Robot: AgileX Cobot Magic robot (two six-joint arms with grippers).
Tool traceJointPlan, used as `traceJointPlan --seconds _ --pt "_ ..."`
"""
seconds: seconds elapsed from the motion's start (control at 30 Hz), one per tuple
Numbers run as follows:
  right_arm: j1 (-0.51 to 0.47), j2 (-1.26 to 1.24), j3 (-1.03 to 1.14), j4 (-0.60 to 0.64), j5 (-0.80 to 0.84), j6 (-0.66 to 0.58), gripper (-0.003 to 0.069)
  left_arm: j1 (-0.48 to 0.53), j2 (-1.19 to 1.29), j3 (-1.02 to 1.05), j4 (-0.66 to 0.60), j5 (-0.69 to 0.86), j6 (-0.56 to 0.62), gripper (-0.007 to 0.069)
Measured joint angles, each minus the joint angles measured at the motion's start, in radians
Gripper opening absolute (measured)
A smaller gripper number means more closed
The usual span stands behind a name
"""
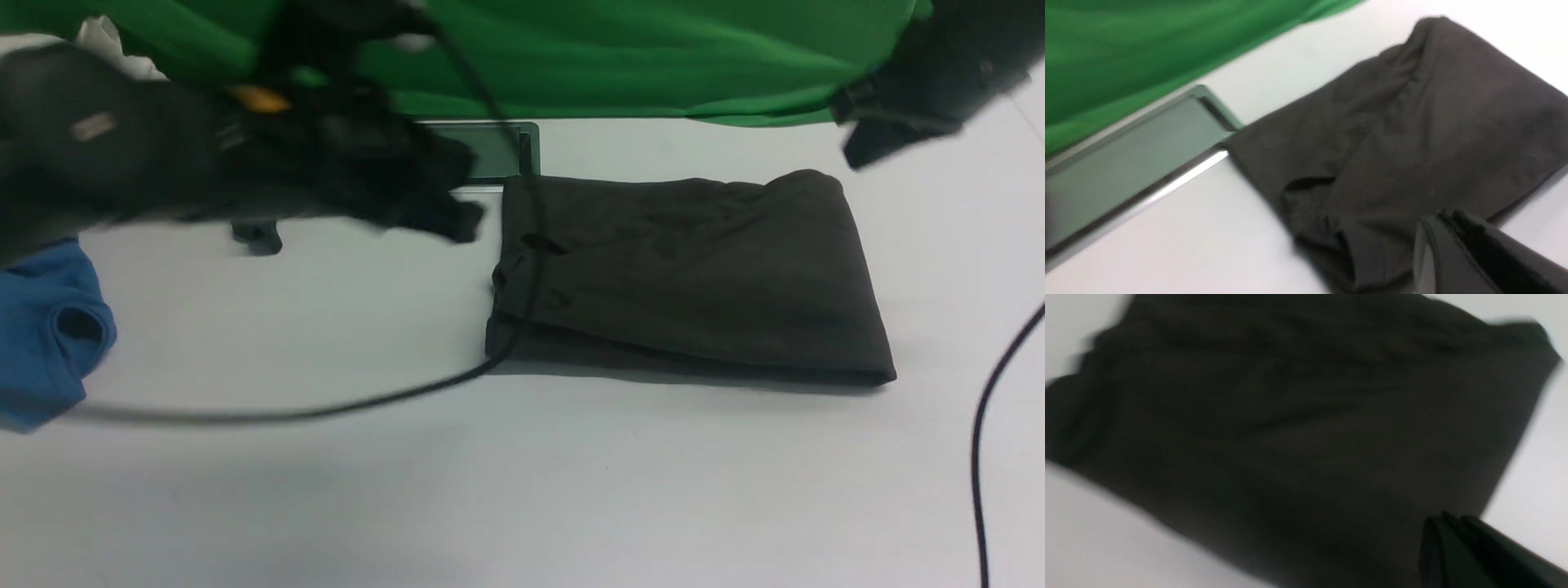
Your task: Fold a long-sleeved shirt on a white desktop.
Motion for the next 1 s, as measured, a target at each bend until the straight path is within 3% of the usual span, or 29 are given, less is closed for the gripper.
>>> traceJointPlan --seconds 0.13,0.27,0.37,0.47,0.57,0.77,0.9,1.0 --pt "-0.035 0.023 0.121 -0.010 -0.130 0.033 0.0030 -0.018 0.232 -0.127 -0.106 0.044 0.128 0.0017" --pt "-0.034 0.066 0.165 -0.004 -0.186 0.036 0.0055 -0.029 0.393 -0.215 -0.101 0.099 0.149 0.0017" --pt "-0.032 0.086 0.169 0.009 -0.200 0.036 0.0068 -0.029 0.448 -0.234 -0.027 0.132 0.094 0.0017" --pt "-0.032 0.105 0.169 0.017 -0.222 0.036 0.0096 -0.029 0.490 -0.238 0.199 0.142 -0.068 0.0017" --pt "-0.032 0.117 0.157 0.017 -0.232 0.036 0.0165 -0.029 0.497 -0.238 0.315 0.146 -0.139 0.0017" --pt "-0.032 0.161 0.094 0.017 -0.293 0.017 0.0334 -0.024 0.500 -0.238 0.364 0.143 -0.163 0.0017" --pt "-0.032 0.216 0.032 0.017 -0.305 -0.002 0.0328 -0.013 0.501 -0.238 0.376 0.145 -0.184 0.0017" --pt "-0.031 0.280 -0.020 0.018 -0.310 -0.018 0.0282 -0.001 0.501 -0.238 0.383 0.142 -0.189 0.0017"
